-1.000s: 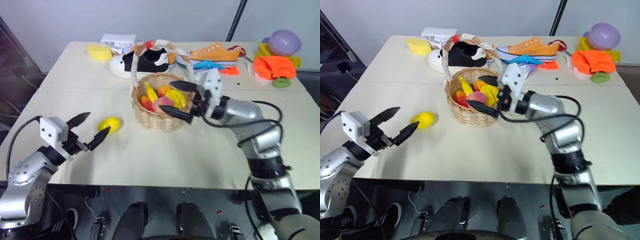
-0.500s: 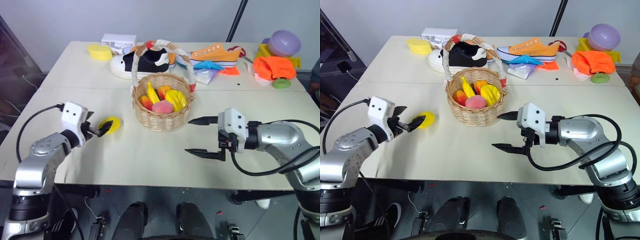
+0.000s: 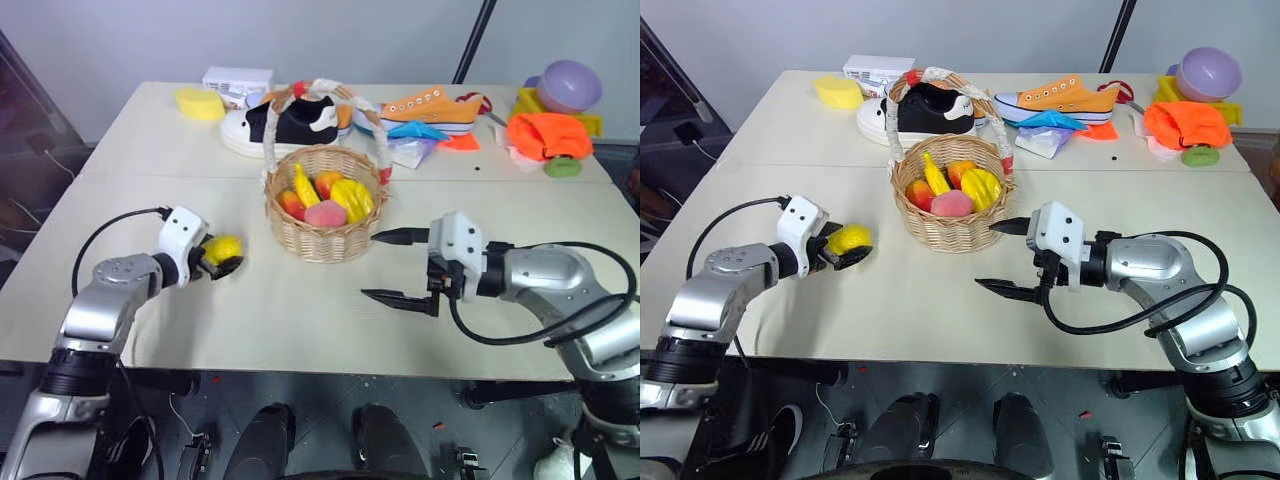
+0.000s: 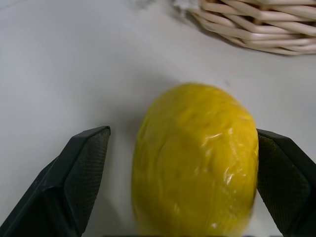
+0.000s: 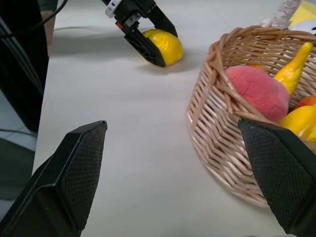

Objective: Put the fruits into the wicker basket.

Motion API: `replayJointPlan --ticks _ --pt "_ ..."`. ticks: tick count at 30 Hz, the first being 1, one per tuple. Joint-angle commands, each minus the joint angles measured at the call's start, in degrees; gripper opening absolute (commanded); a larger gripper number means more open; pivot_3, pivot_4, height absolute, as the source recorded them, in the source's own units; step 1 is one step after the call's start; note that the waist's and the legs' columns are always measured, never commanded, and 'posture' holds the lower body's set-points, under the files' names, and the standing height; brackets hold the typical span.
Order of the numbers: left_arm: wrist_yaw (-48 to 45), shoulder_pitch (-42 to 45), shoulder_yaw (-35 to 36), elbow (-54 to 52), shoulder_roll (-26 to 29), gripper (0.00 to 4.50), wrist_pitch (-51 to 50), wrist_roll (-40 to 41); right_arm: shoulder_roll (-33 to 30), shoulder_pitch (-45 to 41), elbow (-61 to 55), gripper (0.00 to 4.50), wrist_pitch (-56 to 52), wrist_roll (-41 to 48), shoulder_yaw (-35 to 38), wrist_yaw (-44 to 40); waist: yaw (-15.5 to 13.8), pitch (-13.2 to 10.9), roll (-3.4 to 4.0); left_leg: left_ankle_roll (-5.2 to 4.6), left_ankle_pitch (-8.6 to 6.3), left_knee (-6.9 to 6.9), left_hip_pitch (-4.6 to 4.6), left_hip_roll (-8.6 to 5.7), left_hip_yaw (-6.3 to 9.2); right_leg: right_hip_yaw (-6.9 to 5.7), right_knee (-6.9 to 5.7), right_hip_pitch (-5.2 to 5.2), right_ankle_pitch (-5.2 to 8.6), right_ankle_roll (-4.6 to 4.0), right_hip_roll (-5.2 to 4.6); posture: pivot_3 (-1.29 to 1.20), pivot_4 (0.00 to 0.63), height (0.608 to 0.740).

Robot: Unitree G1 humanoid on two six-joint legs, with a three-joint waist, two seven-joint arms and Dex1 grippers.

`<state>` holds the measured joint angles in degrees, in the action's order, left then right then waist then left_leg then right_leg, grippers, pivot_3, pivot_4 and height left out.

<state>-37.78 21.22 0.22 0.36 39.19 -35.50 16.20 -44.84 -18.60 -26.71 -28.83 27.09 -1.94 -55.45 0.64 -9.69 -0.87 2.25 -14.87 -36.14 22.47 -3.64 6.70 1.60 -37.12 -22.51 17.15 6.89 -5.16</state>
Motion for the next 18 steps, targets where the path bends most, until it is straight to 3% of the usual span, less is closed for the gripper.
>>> replayJointPlan --ticks 1,3,9,13,15,18 --pt "-0.9 0.1 -1.0 -0.2 0.1 3.25 1.2 -1.6 0.1 -0.8 -0.3 4.5 0.8 -0.1 1.2 0.5 0.1 0.0 0.0 0.0 0.0 0.01 0.0 0.01 0.0 0.01 -0.01 -0.01 0.0 0.0 0.01 0.0 0.15 0.74" --pt "-1.2 -0.5 -1.2 -1.2 0.2 2.46 0.8 -1.8 0.1 -1.0 -0.2 4.5 0.6 0.0 1.2 0.7 0.0 0.0 0.0 0.01 0.0 0.0 0.0 0.02 0.0 0.0 -0.02 -0.01 0.0 0.0 0.01 0.0 0.15 0.74" --pt "-1.1 -3.0 5.2 -7.2 0.5 2.46 -1.6 2.3 1.2 -2.5 1.1 4.5 0.9 -0.2 1.6 2.0 0.0 0.0 0.0 0.01 0.0 0.0 0.0 0.03 -0.02 0.04 -0.02 -0.03 0.0 0.0 0.01 0.0 0.15 0.74" --pt "0.1 0.2 14.1 -18.3 -3.7 2.46 -9.2 16.7 5.2 -3.6 3.3 4.5 0.2 2.7 6.0 6.4 -0.1 0.0 -0.09 0.01 0.0 -0.02 0.06 0.07 0.0 0.02 -0.02 -0.05 0.0 -0.01 -0.03 0.0 0.15 0.74" --pt "2.5 3.8 14.8 -20.7 -6.4 2.46 -11.3 19.8 7.9 -3.9 5.4 4.5 0.6 4.5 8.3 8.0 -0.6 -0.1 -0.11 0.01 0.0 -0.1 0.06 0.05 0.02 -0.03 -0.01 0.01 -0.01 0.0 -0.08 0.0 0.15 0.74" --pt "8.2 11.6 9.3 -17.7 -10.3 2.46 -9.2 14.3 10.3 -5.2 9.7 4.5 0.9 5.9 10.2 8.8 -0.9 0.0 -0.12 0.02 0.01 -0.13 0.01 -0.03 -0.01 -0.02 0.0 0.08 -0.04 0.05 -0.03 0.0 0.15 0.74"
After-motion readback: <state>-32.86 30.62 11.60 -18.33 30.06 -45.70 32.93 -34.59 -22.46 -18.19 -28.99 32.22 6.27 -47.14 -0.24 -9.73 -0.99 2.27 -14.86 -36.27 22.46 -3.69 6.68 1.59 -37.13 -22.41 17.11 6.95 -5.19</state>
